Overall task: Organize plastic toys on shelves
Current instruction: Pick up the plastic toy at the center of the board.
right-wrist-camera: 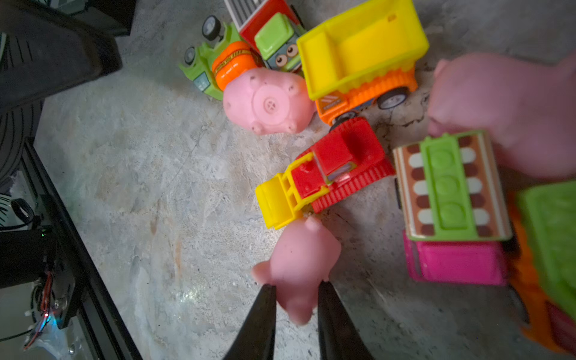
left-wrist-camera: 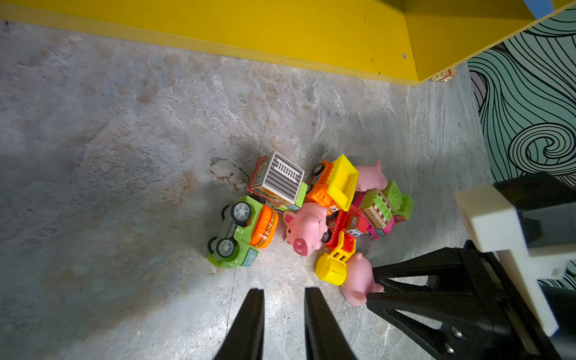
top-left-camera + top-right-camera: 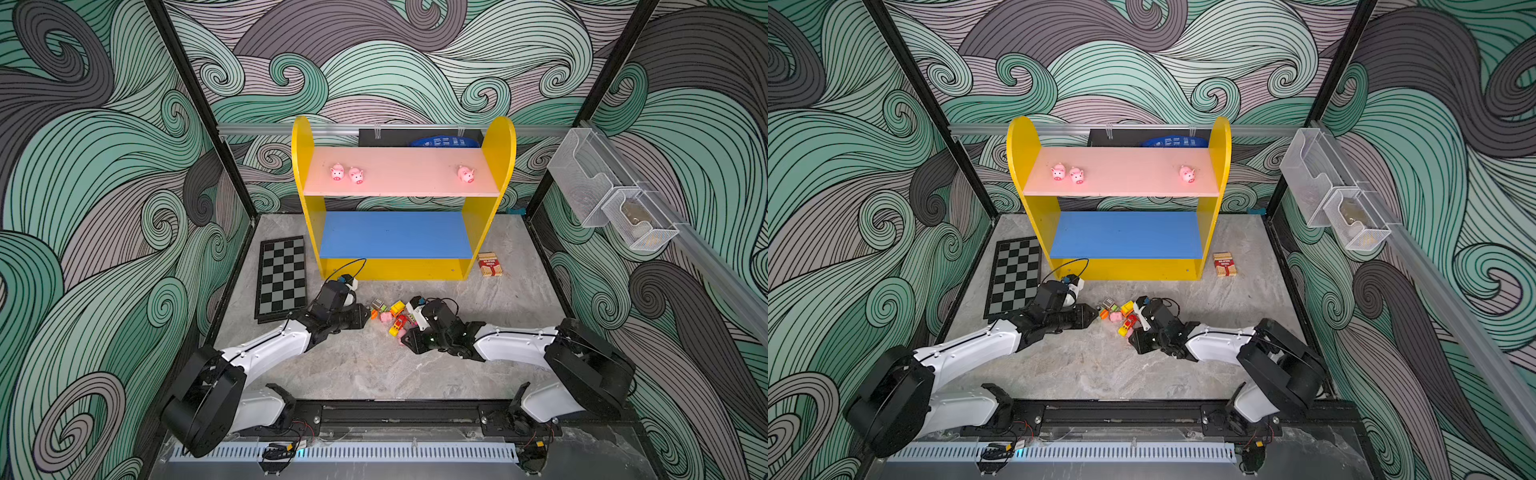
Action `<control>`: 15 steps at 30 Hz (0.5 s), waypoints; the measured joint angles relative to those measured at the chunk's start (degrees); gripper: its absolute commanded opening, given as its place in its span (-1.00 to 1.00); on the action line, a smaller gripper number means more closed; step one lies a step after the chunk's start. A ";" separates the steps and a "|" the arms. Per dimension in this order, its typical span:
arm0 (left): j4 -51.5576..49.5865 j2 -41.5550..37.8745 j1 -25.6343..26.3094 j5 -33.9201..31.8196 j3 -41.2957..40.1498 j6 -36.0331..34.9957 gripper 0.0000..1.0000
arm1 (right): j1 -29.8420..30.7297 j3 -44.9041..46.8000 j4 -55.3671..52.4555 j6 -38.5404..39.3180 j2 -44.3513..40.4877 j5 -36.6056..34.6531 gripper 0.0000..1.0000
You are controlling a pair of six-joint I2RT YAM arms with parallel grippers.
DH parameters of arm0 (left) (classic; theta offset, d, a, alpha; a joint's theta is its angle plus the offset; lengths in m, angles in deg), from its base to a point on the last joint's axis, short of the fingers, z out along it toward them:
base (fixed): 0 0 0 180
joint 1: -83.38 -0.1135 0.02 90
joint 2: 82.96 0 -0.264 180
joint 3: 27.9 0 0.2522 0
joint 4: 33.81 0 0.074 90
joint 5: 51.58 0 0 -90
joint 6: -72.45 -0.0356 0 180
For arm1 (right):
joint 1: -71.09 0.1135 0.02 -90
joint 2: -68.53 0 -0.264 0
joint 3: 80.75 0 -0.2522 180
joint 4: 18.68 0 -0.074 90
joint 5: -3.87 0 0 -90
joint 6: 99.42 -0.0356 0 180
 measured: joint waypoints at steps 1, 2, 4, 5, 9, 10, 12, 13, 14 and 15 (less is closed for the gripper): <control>0.00 0.00 0.00 0.02 -0.04 -0.02 -0.46 | 0.00 0.00 0.07 0.04 0.02 -0.09 -0.70; 0.00 0.00 0.00 0.02 -0.04 0.00 -0.46 | 0.00 -0.02 0.11 0.00 0.02 -0.22 -0.79; 0.00 0.00 0.00 0.00 -0.09 -0.02 -0.46 | 0.00 -0.02 0.11 -0.07 0.02 -0.63 -0.93; 0.00 0.00 0.00 0.00 -0.09 -0.02 -0.46 | -0.02 0.00 0.00 -0.28 0.00 -0.79 -1.00; 0.00 -0.04 0.00 -0.02 -0.09 -0.02 -0.46 | 0.00 0.07 -0.57 0.04 -1.51 -1.38 -1.00; 0.00 -0.11 -0.02 -0.02 -0.09 -0.02 -0.46 | 0.00 0.07 -0.59 0.04 -2.19 -1.44 -1.00; -0.11 -0.44 -0.07 -0.04 -0.09 -0.02 -0.46 | 0.00 0.07 -0.57 0.07 -3.85 -1.49 -1.00; -0.15 -0.66 -0.09 -0.09 -0.09 -0.02 -0.46 | 0.00 0.07 -0.55 0.04 -4.52 -1.46 -1.00; -0.28 -0.90 -0.09 -0.15 -0.09 -0.02 -0.46 | 0.00 0.07 -0.55 0.07 -5.18 -1.40 -1.00; -0.48 -1.16 -0.11 -0.17 -0.09 0.00 -0.46 | 0.00 0.07 -0.55 0.07 -5.84 -1.27 -1.00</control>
